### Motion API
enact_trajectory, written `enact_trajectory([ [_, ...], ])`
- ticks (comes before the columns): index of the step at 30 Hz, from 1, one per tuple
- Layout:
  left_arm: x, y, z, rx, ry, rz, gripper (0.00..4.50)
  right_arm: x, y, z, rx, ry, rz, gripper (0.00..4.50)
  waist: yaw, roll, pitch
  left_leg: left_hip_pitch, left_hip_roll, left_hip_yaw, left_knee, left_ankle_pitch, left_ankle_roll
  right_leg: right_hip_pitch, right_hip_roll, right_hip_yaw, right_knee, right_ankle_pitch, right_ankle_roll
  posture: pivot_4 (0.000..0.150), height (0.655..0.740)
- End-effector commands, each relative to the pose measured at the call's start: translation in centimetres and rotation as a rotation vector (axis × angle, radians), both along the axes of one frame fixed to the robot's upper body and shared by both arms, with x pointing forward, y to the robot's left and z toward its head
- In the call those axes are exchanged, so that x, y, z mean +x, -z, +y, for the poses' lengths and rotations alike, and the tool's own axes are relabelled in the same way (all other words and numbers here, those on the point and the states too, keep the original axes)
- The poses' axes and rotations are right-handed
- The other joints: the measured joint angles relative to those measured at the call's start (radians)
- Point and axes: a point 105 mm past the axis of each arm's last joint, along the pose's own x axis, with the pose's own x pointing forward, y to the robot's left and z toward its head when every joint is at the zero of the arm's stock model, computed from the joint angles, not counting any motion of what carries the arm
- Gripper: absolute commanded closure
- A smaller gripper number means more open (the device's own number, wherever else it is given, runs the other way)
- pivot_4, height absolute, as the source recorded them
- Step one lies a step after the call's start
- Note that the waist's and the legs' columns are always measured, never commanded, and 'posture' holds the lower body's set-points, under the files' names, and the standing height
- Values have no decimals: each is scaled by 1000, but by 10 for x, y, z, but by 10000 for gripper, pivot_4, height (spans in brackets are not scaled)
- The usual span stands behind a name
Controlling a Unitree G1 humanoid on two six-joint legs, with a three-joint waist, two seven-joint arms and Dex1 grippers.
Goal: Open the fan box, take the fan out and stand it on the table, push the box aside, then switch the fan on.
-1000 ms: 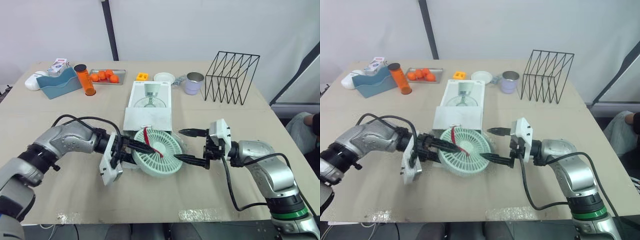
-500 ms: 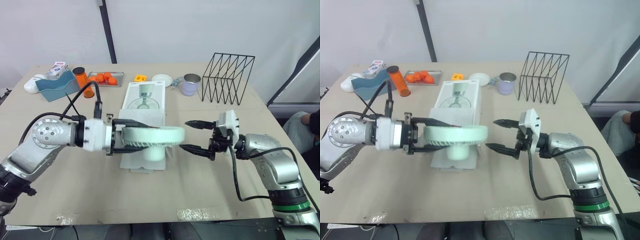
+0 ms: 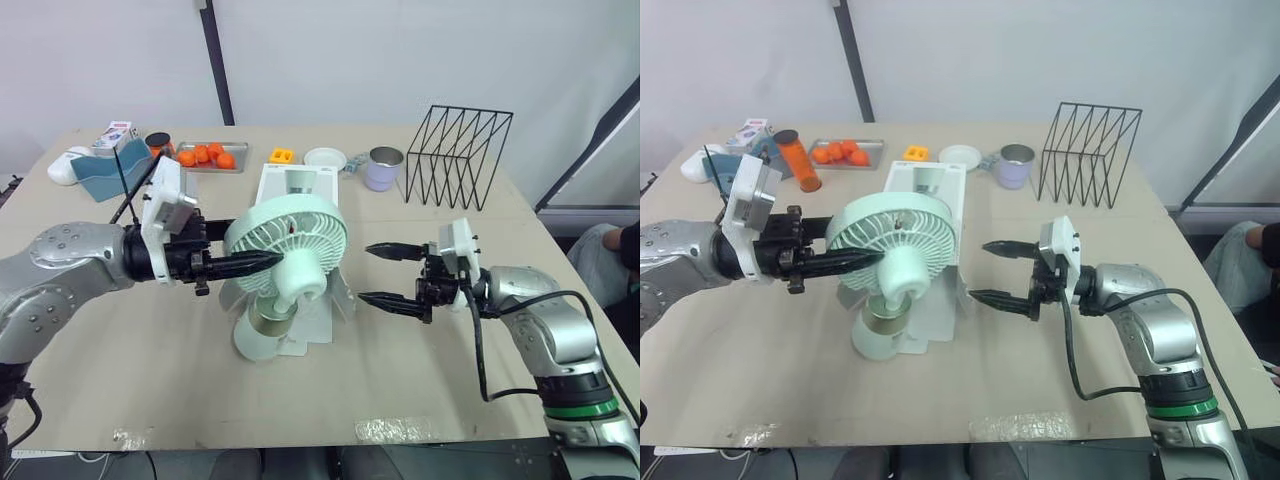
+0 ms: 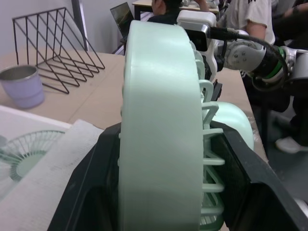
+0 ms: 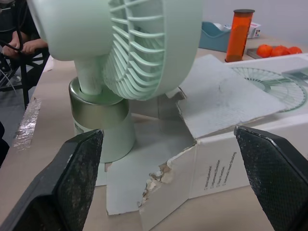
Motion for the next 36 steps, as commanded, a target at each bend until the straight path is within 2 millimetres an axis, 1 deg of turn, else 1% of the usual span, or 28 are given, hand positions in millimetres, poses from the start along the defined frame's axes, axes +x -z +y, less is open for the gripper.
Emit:
enact_trajectory([
  [1, -3, -26, 12, -25, -112, -32, 25813, -8, -17, 12, 9, -68, -97, 0, 0, 0, 1, -2, 0, 0, 0, 0, 0, -1, 0, 0, 0, 0, 0, 1500, 7400],
  [4, 1, -43, 32, -87, -276, -45, 25813, -11, -20, 20, 30, -108, -100, 0, 3, -1, 2, -2, 0, 0, 0, 0, 0, -2, 0, 0, 0, 0, 0, 1500, 7400],
  [5, 1, -46, 36, -100, -307, -45, 25813, -12, -21, 22, 34, -116, -99, 0, 3, -2, 3, -4, 0, 0, 0, 0, 0, -3, -1, 0, 0, 0, 0, 1500, 7400],
  [7, 1, -56, 55, -153, -443, -63, 25813, -12, -22, 27, 37, -141, -96, 0, 7, -2, 3, -9, 0, -2, 1, 0, -1, -7, -1, -2, 0, 1, -1, 1500, 7400],
  [9, 0, -62, 73, -206, -563, -81, 25813, -12, -22, 30, 34, -159, -93, 0, 7, -2, 3, -10, 0, -2, 1, 0, -1, -8, -2, -1, 0, 3, -5, 1500, 7400],
  [13, -6, -67, 103, -278, -746, -93, 25813, -9, -23, 34, 28, -174, -87, 0, 9, -3, 3, -10, 0, -3, 1, 0, -1, -8, -2, -3, 0, 4, -6, 1500, 7400],
  [16, -11, -70, 127, -294, -882, -119, 25813, -8, -24, 35, 25, -180, -85, 0, 10, -4, 4, -11, 0, -3, 1, 0, -2, -8, -3, -3, -1, 4, -6, 1500, 7400],
  [19, -7, -72, 150, -304, -1022, -172, 25813, -5, -26, 37, 29, -181, -85, 0, 11, -5, 4, -11, -1, -3, 1, 0, -2, -8, -3, -4, -1, 4, -7, 1500, 7400],
  [20, -3, -67, 152, -286, -1050, -180, 25813, -4, -26, 37, 35, -181, -83, 0, 13, -5, 4, -11, -1, -3, 1, 0, -2, -8, -3, -4, -1, 4, -7, 1500, 7400],
  [24, 14, -44, 145, -253, -1073, -198, 25813, -2, -28, 40, 47, -177, -91, 0, 13, -5, 4, -12, -2, -3, 1, 1, -2, -8, -3, -4, -1, 4, -7, 1500, 7400],
  [26, 20, -37, 147, -255, -1090, -209, 25813, -1, -28, 40, 48, -173, -94, 0, 14, -5, 4, -12, -2, -3, 0, 0, -2, -8, -3, -4, -2, 4, -7, 1500, 7400],
  [28, 24, -33, 150, -264, -1101, -229, 25813, 0, -27, 40, 48, -170, -96, 0, 14, -5, 4, -12, -2, -3, 0, 1, -2, -8, -3, -4, -2, 4, -7, 1500, 7400],
  [30, 30, -32, 147, -249, -1084, -267, 25813, 1, -26, 39, 48, -162, -101, 0, 14, -8, 5, -14, -1, -4, 0, 0, -3, -10, -3, -5, -3, 4, -7, 1500, 7400],
  [32, 35, -34, 142, -215, -1052, -338, 25813, 1, -25, 38, 48, -155, -103, 0, 13, -8, 5, -14, -1, -4, 0, 0, -3, -10, -3, -5, -3, 4, -7, 1500, 7400],
  [34, 39, -41, 141, -221, -1033, -400, 25813, 1, -23, 37, 46, -148, -104, 0, 13, -8, 5, -14, -1, -4, 0, 0, -3, -10, -3, -5, -3, 5, -8, 1500, 7400],
  [36, 43, -42, 139, -234, -1007, -427, 25813, 1, -22, 36, 46, -141, -106, 0, 13, -9, 5, -15, -2, -4, 0, 0, -3, -10, -3, -5, -3, 5, -8, 1500, 7400],
])
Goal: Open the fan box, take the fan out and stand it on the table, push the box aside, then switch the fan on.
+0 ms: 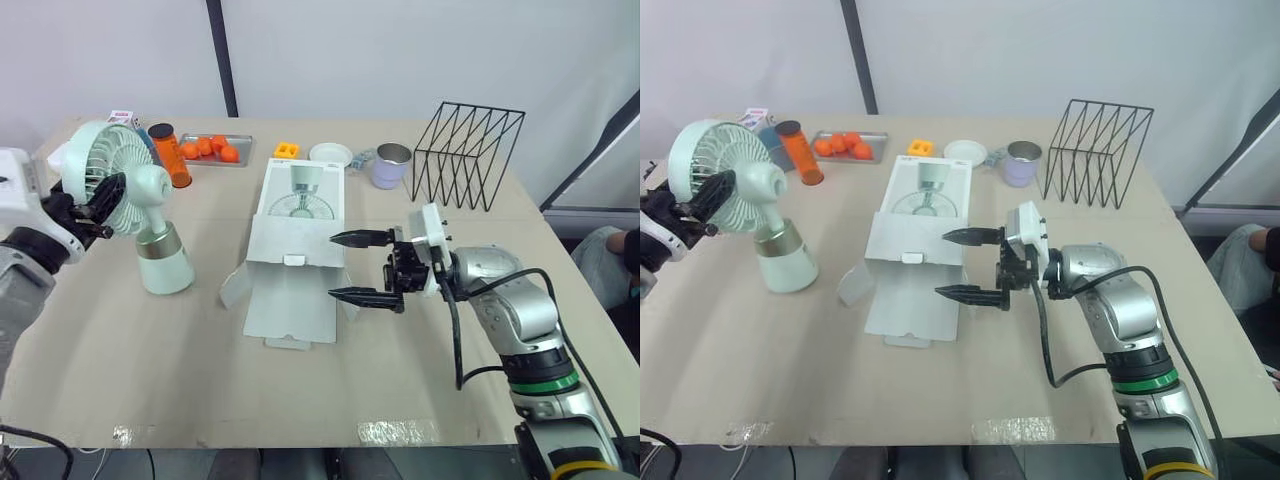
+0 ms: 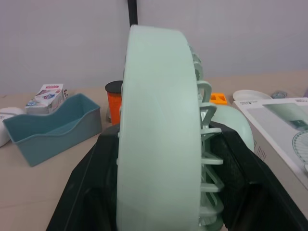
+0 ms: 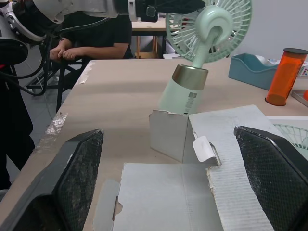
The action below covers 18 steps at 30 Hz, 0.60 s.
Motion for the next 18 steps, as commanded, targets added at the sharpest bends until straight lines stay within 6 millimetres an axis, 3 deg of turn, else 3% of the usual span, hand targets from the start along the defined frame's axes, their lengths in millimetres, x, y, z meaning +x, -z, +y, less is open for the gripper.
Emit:
enact_trajectory([
  [1, -2, -31, -4, 53, 34, -186, 25813, -1, -3, -3, 13, 16, -30, 0, 0, 0, 0, 0, 0, 0, 0, 0, 0, 0, 0, 0, 0, 0, 0, 1500, 7400],
  [18, 13, 3, 3, 37, 34, -175, 25813, -1, -5, -4, 22, 59, -28, 0, -1, 0, 0, 0, 0, -1, 0, 0, 0, 0, 0, -1, 0, 0, 0, 1500, 7400],
])
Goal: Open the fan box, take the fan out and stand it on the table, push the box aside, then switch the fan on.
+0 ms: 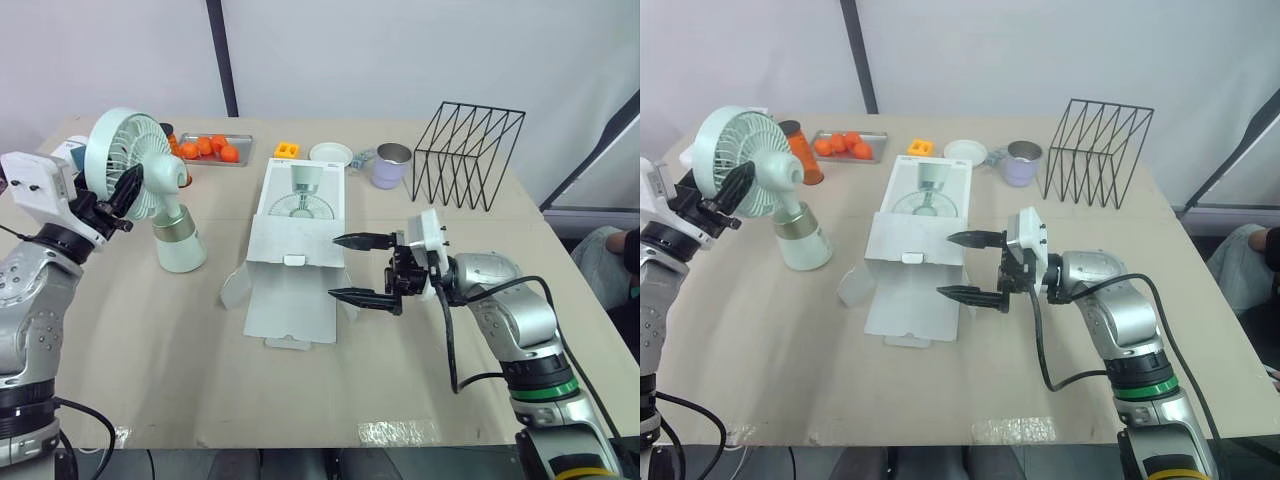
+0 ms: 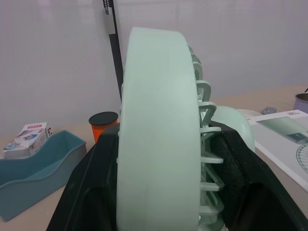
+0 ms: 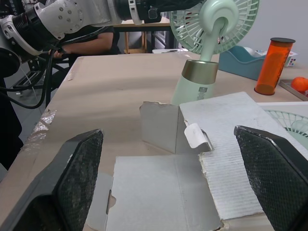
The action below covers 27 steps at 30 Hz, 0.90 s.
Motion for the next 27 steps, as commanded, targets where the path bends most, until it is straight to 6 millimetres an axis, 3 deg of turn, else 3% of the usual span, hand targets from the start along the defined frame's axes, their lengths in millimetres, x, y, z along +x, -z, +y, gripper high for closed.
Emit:
enact_trajectory([
  [1, -6, -7, 5, 9, -26, -31, 25813, -4, -13, -2, 19, -1, -51, 0, 0, 0, 0, 0, 0, 0, 0, 0, 0, 0, 0, 0, 0, 0, 0, 1500, 7400],
  [2, -6, -5, 5, 5, -27, -22, 25813, -4, -13, -2, 18, -1, -51, 0, 0, 0, 0, 0, 0, 0, 0, 0, 0, 0, 0, 0, 0, 0, 0, 1500, 7400],
  [4, -6, -4, 5, -2, -27, -13, 15777, -3, -13, -2, 17, 1, -51, 0, 0, 0, 0, 0, 0, 0, 0, 0, 0, 0, 0, 0, 0, 0, 0, 1500, 7400],
  [6, -6, -3, 5, -7, -24, -9, 11917, -3, -13, -1, 14, 2, -51, 0, 0, 0, 0, 0, 0, 0, 0, 0, 0, 0, 0, 0, 0, 0, 0, 1500, 7400],
  [9, -7, -4, 4, -8, -23, -5, 227, -3, -12, -1, 10, 0, -51, 0, 0, 0, 0, 0, 0, 0, 0, 0, 0, 0, 0, 0, 0, 0, 0, 1500, 7400],
  [27, -11, 4, 6, -36, -13, 46, 227, -1, -5, -4, -5, 4, -44, 0, 0, 0, 0, 0, 0, 0, 0, 0, 0, 0, 0, 0, 0, 0, 0, 1500, 7400],
])
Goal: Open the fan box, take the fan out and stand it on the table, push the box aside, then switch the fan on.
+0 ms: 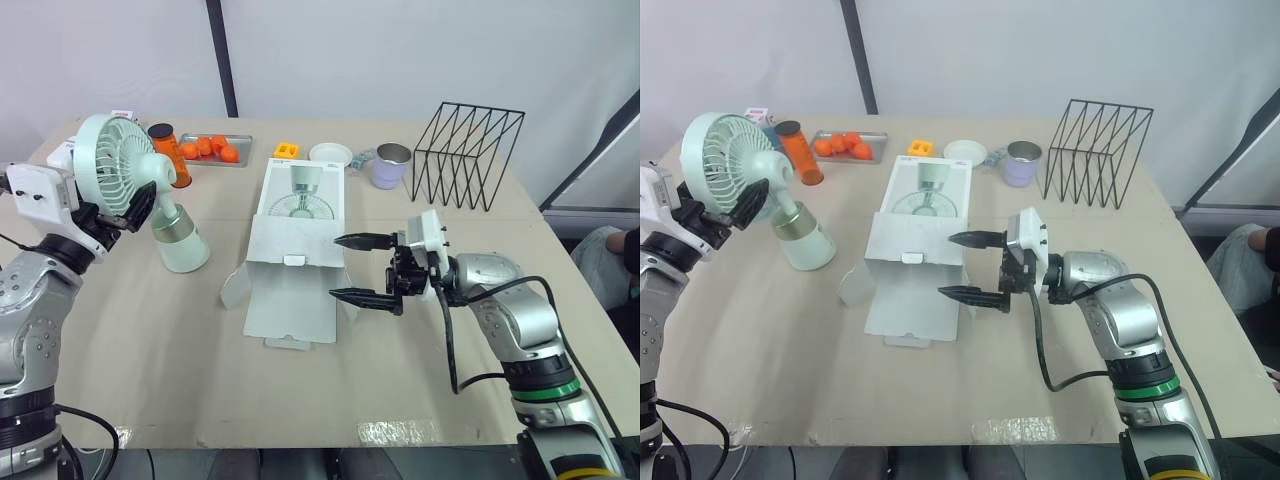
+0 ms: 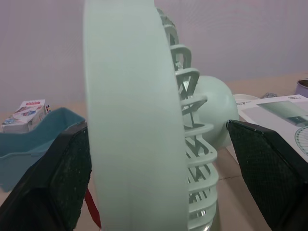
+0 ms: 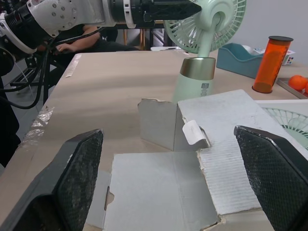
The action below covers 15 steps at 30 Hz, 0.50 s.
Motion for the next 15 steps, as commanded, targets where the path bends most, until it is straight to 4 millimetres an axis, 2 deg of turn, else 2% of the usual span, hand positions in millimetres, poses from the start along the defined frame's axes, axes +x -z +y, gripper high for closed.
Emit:
enact_trajectory([
  [1, -8, -11, 3, 2, -6, -43, 227, -2, -6, -2, 7, 3, -35, 0, 0, 0, 0, 0, 0, 0, 0, 0, 0, 0, 0, 0, 0, 0, 0, 1500, 7400],
  [15, -9, 13, 0, 7, -18, 22, 227, -2, -5, -2, -8, 3, -30, 0, 0, 0, 0, 0, 0, 0, 0, 0, 0, 0, 0, 0, 0, 0, 0, 1500, 7400],
])
